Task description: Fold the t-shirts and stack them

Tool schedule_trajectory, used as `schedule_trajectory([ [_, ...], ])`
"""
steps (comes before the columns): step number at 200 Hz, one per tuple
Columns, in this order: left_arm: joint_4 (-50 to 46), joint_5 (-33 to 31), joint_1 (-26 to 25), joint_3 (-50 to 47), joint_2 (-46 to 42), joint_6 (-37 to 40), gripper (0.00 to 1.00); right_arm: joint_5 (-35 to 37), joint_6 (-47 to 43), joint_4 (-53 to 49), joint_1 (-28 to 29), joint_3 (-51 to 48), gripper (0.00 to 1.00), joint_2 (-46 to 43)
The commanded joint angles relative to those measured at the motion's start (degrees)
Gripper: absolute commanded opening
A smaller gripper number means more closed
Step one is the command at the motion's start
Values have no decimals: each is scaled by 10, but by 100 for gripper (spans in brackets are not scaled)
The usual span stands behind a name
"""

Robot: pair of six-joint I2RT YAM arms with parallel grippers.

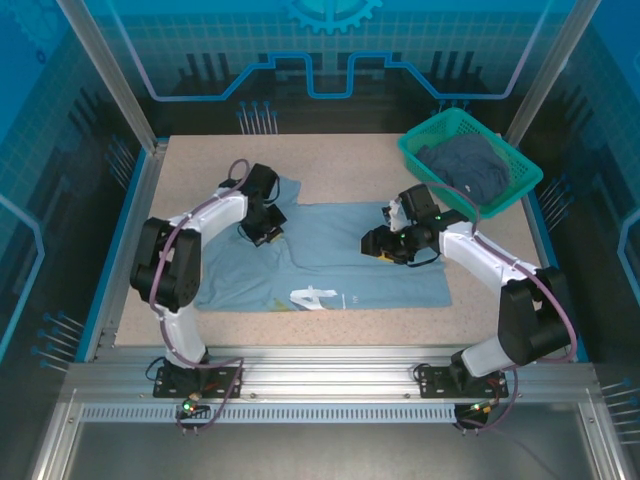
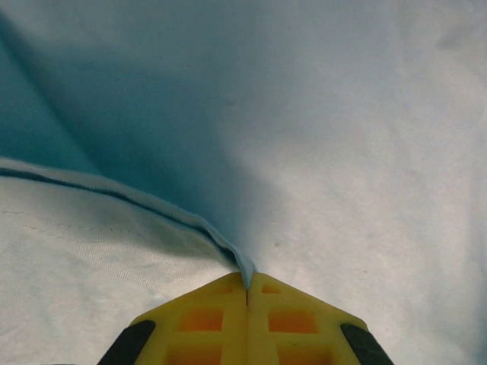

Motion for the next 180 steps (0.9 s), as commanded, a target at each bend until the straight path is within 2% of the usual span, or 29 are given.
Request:
schedule_trajectory([
  [1,-67,-12,-24,49,27,69,0,3,-1,-19,-9,10,55,1],
  [58,-119,-48,-50,117,95,146,0,-4,0,-20,-13,9,55,9],
  [102,-112,-60,-51,144,103,151,0,-6,-1,-20,-13,13,54,20],
  [120,-96,-45,-51,146,102,147,8,-4,-1,-20,-13,15,54,25],
  [133,-83,-31,-52,143,97,145,21,1,-1,-21,-13,16,54,26],
  [161,-29,-12,-52,100,49,125,40,11,4,-19,-14,16,54,17],
  [180,2,-12,-49,53,-5,102,43,4,5,-4,-14,10,54,9],
])
